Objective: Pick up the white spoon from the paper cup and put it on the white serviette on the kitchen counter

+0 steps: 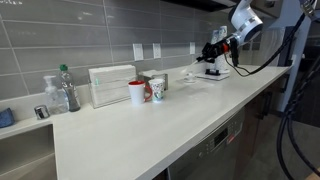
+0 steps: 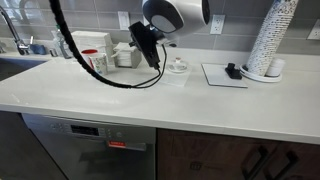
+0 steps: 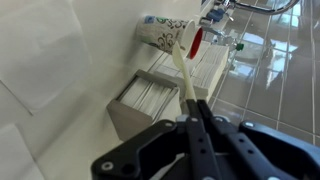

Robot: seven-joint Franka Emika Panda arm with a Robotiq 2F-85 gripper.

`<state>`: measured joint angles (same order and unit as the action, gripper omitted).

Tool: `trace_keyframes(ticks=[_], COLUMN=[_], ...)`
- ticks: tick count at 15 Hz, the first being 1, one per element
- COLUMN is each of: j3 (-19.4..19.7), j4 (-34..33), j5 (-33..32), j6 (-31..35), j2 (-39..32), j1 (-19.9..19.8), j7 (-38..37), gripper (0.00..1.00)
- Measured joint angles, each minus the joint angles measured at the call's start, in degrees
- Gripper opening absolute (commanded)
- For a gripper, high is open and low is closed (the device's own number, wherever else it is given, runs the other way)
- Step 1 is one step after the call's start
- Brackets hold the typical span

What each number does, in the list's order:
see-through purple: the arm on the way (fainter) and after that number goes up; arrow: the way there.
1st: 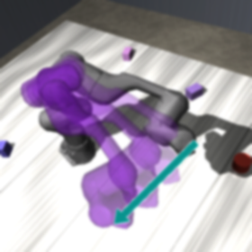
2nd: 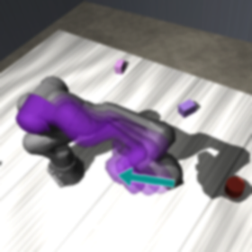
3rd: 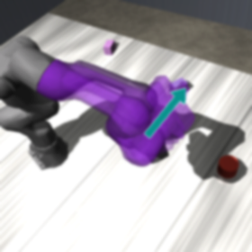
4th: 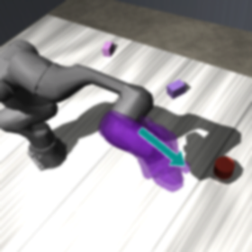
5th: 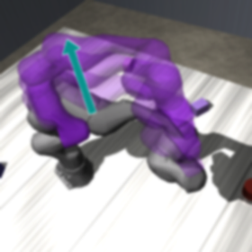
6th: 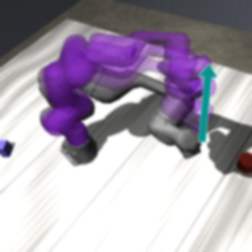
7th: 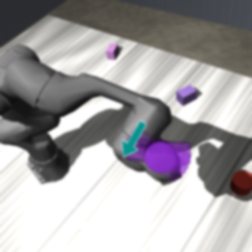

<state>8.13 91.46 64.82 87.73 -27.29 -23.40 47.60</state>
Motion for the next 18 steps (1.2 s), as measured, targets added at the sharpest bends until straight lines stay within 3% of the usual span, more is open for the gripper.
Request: trace_keyframes(ticks=[9, 18], j3=[1.87, 1.87], j4=[2.81, 2.77], j5=[0.34, 0.48], j6=[8.11, 10.17], j2=[-4.08, -7.71], j1=[0.01, -0.02], j7=[2.48, 3.15], gripper=[0.01, 0.01])
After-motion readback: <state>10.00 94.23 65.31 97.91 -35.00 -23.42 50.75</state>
